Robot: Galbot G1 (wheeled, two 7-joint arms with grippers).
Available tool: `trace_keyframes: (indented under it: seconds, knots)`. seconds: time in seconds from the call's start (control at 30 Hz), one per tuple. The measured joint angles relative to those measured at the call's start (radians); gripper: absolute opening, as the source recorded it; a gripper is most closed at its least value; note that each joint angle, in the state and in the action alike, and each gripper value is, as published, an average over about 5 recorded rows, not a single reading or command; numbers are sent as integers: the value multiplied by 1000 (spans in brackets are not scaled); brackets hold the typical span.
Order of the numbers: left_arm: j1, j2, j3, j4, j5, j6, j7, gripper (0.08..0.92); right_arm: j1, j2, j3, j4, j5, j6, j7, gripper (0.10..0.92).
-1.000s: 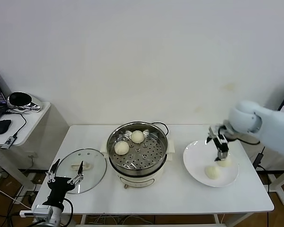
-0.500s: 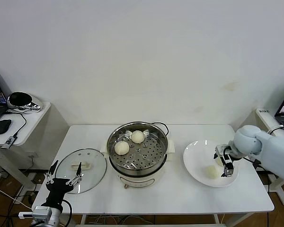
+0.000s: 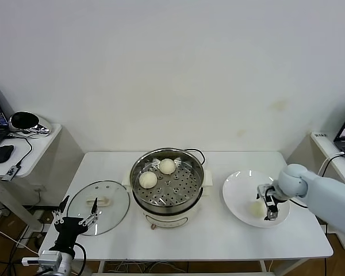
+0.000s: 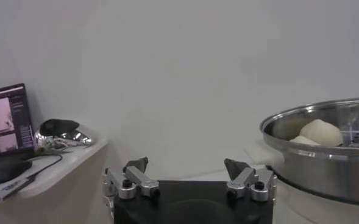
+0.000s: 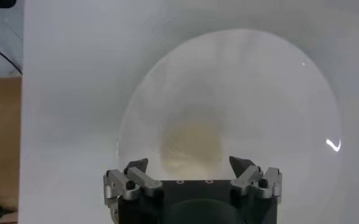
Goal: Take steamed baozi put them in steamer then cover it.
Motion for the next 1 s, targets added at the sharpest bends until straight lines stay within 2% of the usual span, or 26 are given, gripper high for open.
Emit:
trace_keyframes:
  seconds: [0.4, 0.73, 1.0]
  knots:
    - [1, -2, -1, 1, 1, -2, 0, 823, -11, 18, 15, -15, -5, -7, -14, 615]
    - [0, 0, 1, -10, -1, -3, 0, 823, 72, -18, -3, 24, 39, -9, -73, 602]
    - [-5, 5, 9, -9, 0, -4, 0, 823, 292, -10, -82, 41, 122, 14, -130, 602]
